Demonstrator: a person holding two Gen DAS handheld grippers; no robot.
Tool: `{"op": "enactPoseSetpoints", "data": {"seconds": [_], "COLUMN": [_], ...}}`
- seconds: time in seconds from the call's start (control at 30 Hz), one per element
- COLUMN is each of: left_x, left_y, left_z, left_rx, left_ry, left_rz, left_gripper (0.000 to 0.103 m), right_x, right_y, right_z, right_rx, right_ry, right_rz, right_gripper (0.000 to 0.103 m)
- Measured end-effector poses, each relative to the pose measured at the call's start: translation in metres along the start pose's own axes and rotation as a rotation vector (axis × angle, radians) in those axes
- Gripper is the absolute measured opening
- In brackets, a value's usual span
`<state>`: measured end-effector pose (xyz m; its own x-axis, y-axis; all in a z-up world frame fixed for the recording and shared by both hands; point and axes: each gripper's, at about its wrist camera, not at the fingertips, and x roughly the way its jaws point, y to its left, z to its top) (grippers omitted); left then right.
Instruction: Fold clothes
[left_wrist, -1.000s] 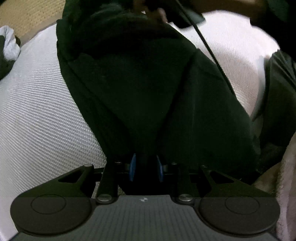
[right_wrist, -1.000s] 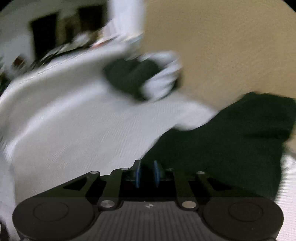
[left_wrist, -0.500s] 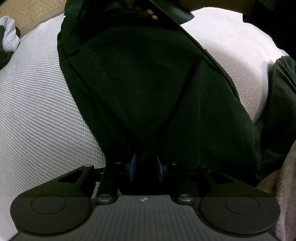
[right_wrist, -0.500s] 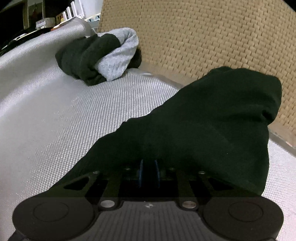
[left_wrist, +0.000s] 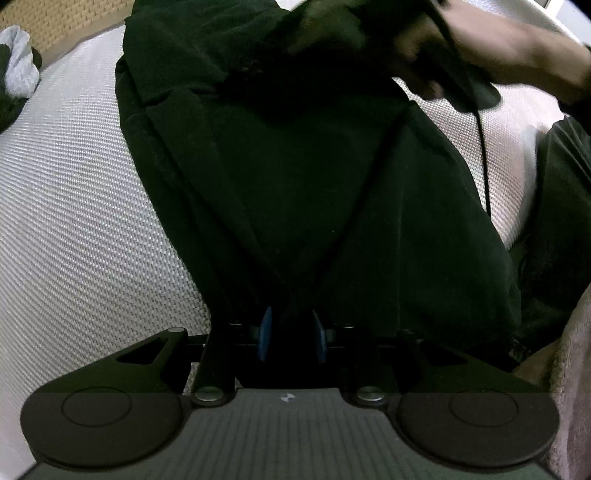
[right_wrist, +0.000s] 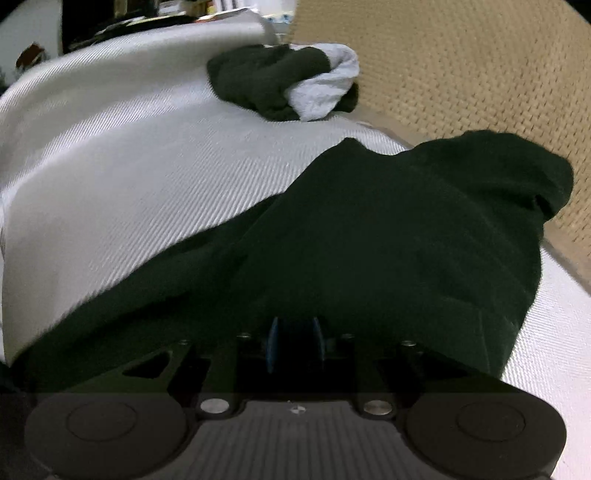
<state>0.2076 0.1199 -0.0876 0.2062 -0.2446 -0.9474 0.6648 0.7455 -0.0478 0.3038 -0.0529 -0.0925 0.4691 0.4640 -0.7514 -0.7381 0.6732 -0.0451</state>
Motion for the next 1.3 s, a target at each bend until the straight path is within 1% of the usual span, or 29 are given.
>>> {"op": "enactPoseSetpoints", "data": {"seconds": [0.2, 0.37, 0.53, 0.7, 0.8, 0.93, 1.0, 1.03, 1.07, 1.13, 1.2, 1.23, 1.3], "left_x": [-0.001, -0.002, -0.003, -0.003, -0.003, -0.004, -0.005, -0.008, -0.01, -0.014, -0.018, -0.021, -0.028], "left_y": [0.005, 0.008, 0.011, 0.013, 0.015, 0.019, 0.019, 0.019, 0.019, 0.016, 0.013, 0.014, 0.017], "left_z": [0.002, 0.004, 0.006, 0.009, 0.011, 0.013, 0.013, 0.013, 0.013, 0.013, 0.013, 0.013, 0.014], "left_rx": [-0.004, -0.002, 0.001, 0.001, -0.004, -0.02, -0.022, -0.022, -0.022, 0.0, 0.014, 0.008, -0.012], "left_ry": [0.006, 0.01, 0.014, 0.018, 0.02, 0.016, 0.011, 0.009, 0.006, 0.006, 0.006, -0.001, -0.028], "left_rz": [0.004, 0.009, 0.014, 0.014, 0.012, 0.003, -0.012, -0.025, -0.039, -0.028, -0.018, -0.02, -0.029], "left_gripper": [0.028, 0.028, 0.028, 0.028, 0.028, 0.029, 0.036, 0.043, 0.043, 0.043, 0.043, 0.042, 0.041], "right_x": [-0.019, -0.038, -0.058, -0.077, -0.087, -0.098, -0.101, -0.103, -0.105, -0.109, -0.112, -0.113, -0.115], "right_y": [0.015, 0.032, 0.055, 0.063, 0.066, 0.076, 0.081, 0.084, 0.087, 0.092, 0.096, 0.099, 0.104], "right_z": [-0.024, -0.04, -0.062, -0.083, -0.09, -0.098, -0.102, -0.104, -0.106, -0.11, -0.111, -0.112, -0.115], "right_rx": [-0.02, -0.045, -0.086, -0.037, -0.001, -0.013, -0.028, -0.035, -0.042, -0.057, -0.073, -0.085, -0.112], "right_ry": [0.001, -0.015, -0.016, -0.004, 0.003, 0.023, 0.026, 0.028, 0.029, 0.033, 0.042, 0.046, 0.048], "right_rz": [-0.025, -0.046, -0.039, -0.007, 0.004, 0.012, 0.002, -0.003, -0.008, -0.017, -0.014, -0.01, -0.006], "right_gripper": [0.024, 0.024, 0.025, 0.025, 0.025, 0.025, 0.026, 0.026, 0.026, 0.027, 0.031, 0.035, 0.036]}}
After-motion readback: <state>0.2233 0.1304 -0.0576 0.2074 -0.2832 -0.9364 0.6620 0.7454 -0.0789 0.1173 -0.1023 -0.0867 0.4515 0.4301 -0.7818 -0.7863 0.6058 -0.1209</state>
